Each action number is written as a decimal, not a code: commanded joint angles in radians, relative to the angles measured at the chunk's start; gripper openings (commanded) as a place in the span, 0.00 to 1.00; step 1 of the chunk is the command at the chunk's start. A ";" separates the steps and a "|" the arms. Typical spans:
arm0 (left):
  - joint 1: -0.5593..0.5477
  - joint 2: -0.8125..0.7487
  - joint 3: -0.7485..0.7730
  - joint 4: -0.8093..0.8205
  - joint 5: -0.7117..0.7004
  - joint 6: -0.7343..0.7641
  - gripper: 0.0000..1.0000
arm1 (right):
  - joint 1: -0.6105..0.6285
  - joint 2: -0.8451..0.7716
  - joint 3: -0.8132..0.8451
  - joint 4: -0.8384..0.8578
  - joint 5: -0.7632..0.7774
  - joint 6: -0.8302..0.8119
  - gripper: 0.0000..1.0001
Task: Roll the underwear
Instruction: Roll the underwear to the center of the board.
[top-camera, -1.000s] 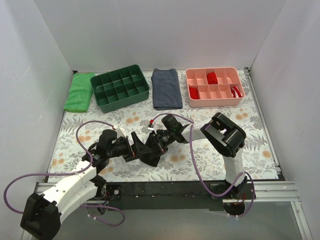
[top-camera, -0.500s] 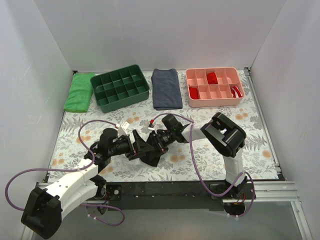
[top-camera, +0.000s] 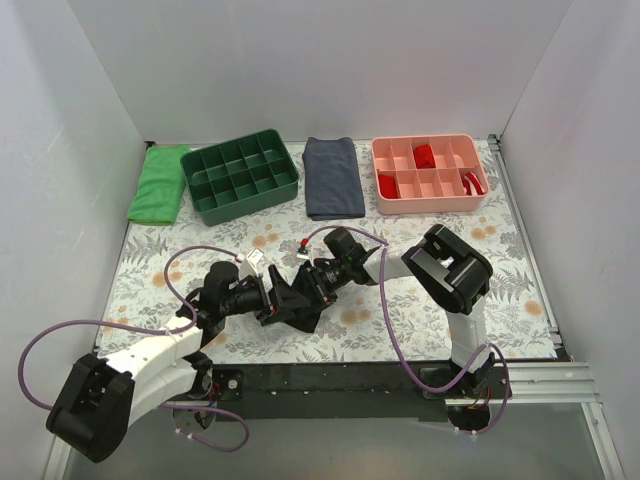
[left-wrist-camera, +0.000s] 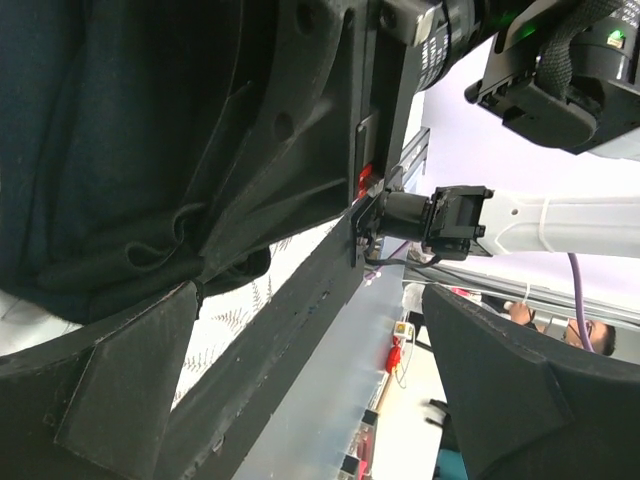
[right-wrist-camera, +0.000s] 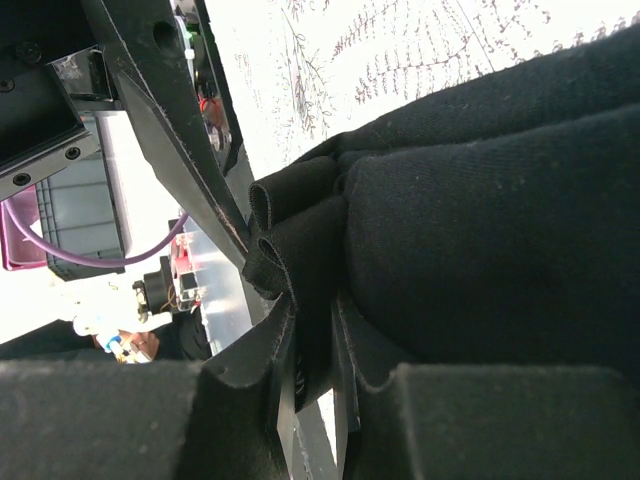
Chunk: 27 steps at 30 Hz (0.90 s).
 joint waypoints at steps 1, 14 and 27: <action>-0.003 0.027 -0.015 0.104 -0.003 -0.012 0.97 | -0.012 0.011 0.008 -0.006 0.022 -0.023 0.01; -0.003 0.053 -0.035 0.159 -0.118 0.031 0.97 | -0.010 0.000 -0.004 0.005 0.025 -0.023 0.02; -0.005 0.209 -0.086 0.337 -0.115 0.014 0.95 | -0.009 -0.030 -0.012 -0.006 0.088 -0.021 0.23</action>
